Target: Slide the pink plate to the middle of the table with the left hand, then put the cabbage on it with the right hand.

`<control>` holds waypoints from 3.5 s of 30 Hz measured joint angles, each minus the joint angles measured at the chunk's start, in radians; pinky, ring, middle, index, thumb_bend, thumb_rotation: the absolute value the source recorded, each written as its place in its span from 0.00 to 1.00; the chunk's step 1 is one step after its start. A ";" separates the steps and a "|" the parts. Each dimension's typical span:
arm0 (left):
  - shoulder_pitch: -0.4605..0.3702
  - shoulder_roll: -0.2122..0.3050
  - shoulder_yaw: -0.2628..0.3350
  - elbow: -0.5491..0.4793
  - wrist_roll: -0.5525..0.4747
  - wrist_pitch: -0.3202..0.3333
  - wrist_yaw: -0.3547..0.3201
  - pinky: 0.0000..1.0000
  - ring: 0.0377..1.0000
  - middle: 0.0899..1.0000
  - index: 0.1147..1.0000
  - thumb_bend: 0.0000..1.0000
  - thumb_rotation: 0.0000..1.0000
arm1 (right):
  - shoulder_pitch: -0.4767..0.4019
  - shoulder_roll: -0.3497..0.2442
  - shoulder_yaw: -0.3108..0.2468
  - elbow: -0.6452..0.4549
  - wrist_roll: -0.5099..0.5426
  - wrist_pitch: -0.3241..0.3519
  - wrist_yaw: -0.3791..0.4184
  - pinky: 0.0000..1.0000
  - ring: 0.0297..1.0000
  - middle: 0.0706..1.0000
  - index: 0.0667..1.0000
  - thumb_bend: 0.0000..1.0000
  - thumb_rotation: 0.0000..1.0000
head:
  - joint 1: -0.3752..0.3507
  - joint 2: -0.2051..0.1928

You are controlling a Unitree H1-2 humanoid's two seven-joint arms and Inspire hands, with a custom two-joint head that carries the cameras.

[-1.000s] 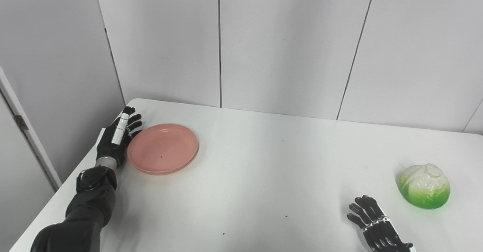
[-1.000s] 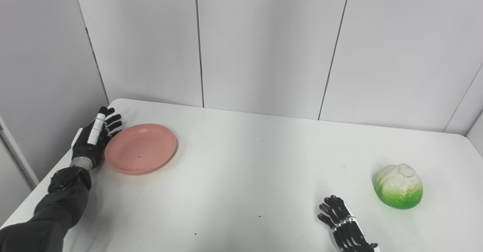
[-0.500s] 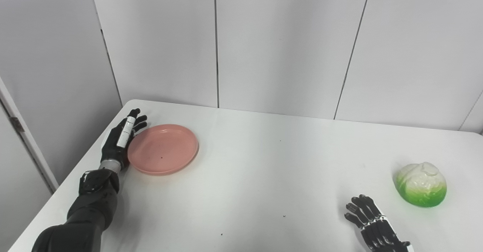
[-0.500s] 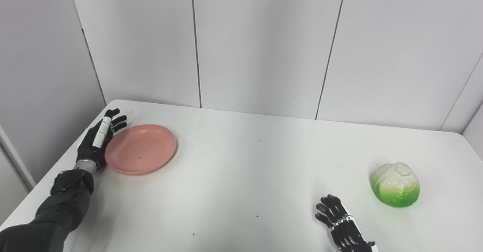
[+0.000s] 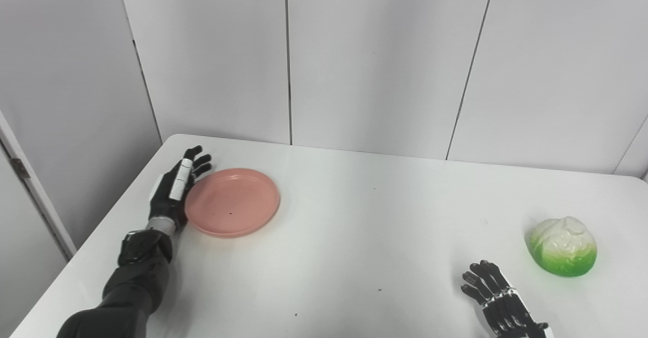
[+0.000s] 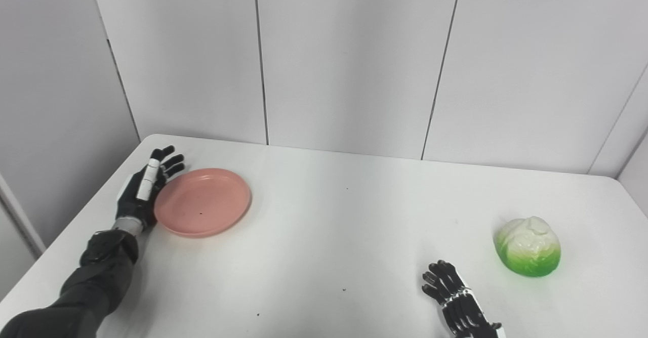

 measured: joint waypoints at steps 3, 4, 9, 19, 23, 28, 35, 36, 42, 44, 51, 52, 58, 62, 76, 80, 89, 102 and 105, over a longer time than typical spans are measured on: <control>0.000 -0.035 0.001 -0.028 0.000 -0.003 -0.002 0.72 0.84 0.83 0.83 0.91 0.79 | 0.000 0.000 0.004 -0.002 -0.001 0.001 -0.004 0.83 0.84 0.85 0.85 0.91 0.93 | 0.000 0.000; -0.001 -0.048 0.001 -0.036 0.000 -0.002 -0.001 0.72 0.84 0.83 0.83 0.90 0.79 | 0.001 0.000 0.004 -0.003 -0.002 0.002 -0.006 0.83 0.84 0.86 0.85 0.91 0.93 | 0.000 0.002; -0.007 -0.090 -0.011 -0.059 0.007 0.009 0.008 0.73 0.84 0.82 0.83 0.90 0.81 | 0.001 0.001 0.009 -0.004 -0.003 0.002 -0.020 0.83 0.84 0.85 0.85 0.91 0.93 | -0.011 0.003; -0.020 -0.139 -0.024 -0.064 0.026 0.010 0.032 0.74 0.84 0.81 0.82 0.92 0.79 | 0.003 0.006 0.012 -0.019 -0.027 0.046 -0.042 0.81 0.83 0.85 0.85 0.93 0.93 | -0.064 0.020; -0.028 -0.157 -0.031 -0.060 0.031 0.009 0.045 0.74 0.84 0.82 0.82 0.91 0.80 | 0.002 0.008 0.018 -0.025 -0.046 0.071 -0.065 0.81 0.83 0.85 0.85 0.92 0.94 | -0.116 0.025; -0.038 -0.175 -0.043 -0.038 0.048 0.007 0.051 0.76 0.86 0.84 0.82 0.88 0.81 | 0.001 0.011 0.026 -0.029 -0.066 0.079 -0.087 0.82 0.83 0.85 0.84 0.90 0.93 | -0.161 0.031; -0.048 -0.203 -0.030 -0.027 0.045 0.008 0.052 0.80 0.86 0.84 0.82 0.90 0.80 | 0.000 0.014 0.034 -0.036 -0.081 0.098 -0.116 0.83 0.84 0.86 0.85 0.89 0.95 | -0.215 0.003; -0.050 -0.208 -0.030 -0.025 0.046 0.007 0.054 0.80 0.86 0.84 0.82 0.90 0.80 | 0.000 0.015 0.035 -0.035 -0.084 0.098 -0.122 0.83 0.84 0.86 0.86 0.89 0.96 | -0.215 0.003; -0.058 -0.268 -0.022 -0.034 0.048 -0.006 0.081 0.83 0.87 0.84 0.82 0.91 0.80 | -0.002 0.016 0.042 -0.034 -0.109 0.098 -0.139 0.83 0.84 0.86 0.86 0.88 0.99 | -0.222 -0.015; -0.053 -0.296 -0.012 -0.061 0.047 -0.004 0.092 0.83 0.88 0.84 0.81 0.91 0.80 | -0.001 0.016 0.045 -0.034 -0.112 0.098 -0.143 0.83 0.84 0.86 0.86 0.88 0.98 | -0.224 -0.021; -0.033 -0.377 -0.017 -0.135 0.053 -0.002 0.111 0.81 0.87 0.84 0.81 0.92 0.84 | -0.003 0.017 0.048 -0.032 -0.112 0.097 -0.146 0.82 0.84 0.86 0.87 0.87 0.97 | -0.227 -0.048; -0.033 -0.383 -0.019 -0.139 0.054 -0.002 0.112 0.81 0.87 0.84 0.81 0.92 0.84 | -0.003 0.017 0.049 -0.032 -0.112 0.096 -0.146 0.82 0.84 0.86 0.87 0.87 0.97 | -0.227 -0.048; -0.032 -0.390 -0.031 -0.144 0.067 -0.001 0.131 0.82 0.89 0.85 0.83 0.93 0.85 | -0.004 0.017 0.049 -0.031 -0.119 0.093 -0.148 0.82 0.84 0.86 0.87 0.87 0.98 | -0.244 -0.043; -0.019 -0.398 -0.043 -0.173 0.069 0.002 0.132 0.83 0.88 0.85 0.83 0.90 0.85 | -0.003 0.018 0.052 -0.033 -0.128 0.093 -0.153 0.81 0.84 0.86 0.87 0.86 0.97 | -0.264 -0.020; -0.017 -0.402 -0.056 -0.171 0.056 0.007 0.115 0.79 0.89 0.86 0.84 0.92 0.84 | -0.001 0.042 0.083 -0.037 -0.266 0.088 -0.355 0.74 0.79 0.87 1.00 0.73 0.90 | -0.448 -0.058; -0.026 -0.398 -0.047 -0.149 0.040 0.007 0.098 0.80 0.89 0.86 0.84 0.91 0.83 | -0.003 0.044 0.095 -0.034 -0.303 0.086 -0.405 0.76 0.80 0.85 0.98 0.72 0.91 | -0.468 -0.048; -0.045 -0.396 -0.036 -0.114 0.022 0.007 0.071 0.82 0.90 0.86 0.84 0.90 0.83 | -0.011 0.050 0.137 -0.037 -0.410 0.068 -0.483 0.63 0.72 0.79 0.84 0.80 0.88 | -0.489 -0.049; -0.072 -0.402 -0.028 -0.087 0.022 0.008 0.065 0.82 0.91 0.86 0.85 0.90 0.85 | -0.047 -0.028 0.164 -0.393 -0.516 0.392 -0.300 0.71 0.83 0.87 0.94 1.00 0.67 | -0.469 -0.021; -0.071 -0.400 -0.027 -0.085 0.022 0.008 0.066 0.82 0.91 0.87 0.85 0.89 0.85 | -0.095 -0.132 0.117 -0.453 -0.543 0.480 -0.230 0.69 0.83 0.89 0.94 1.00 0.61 | -0.471 -0.017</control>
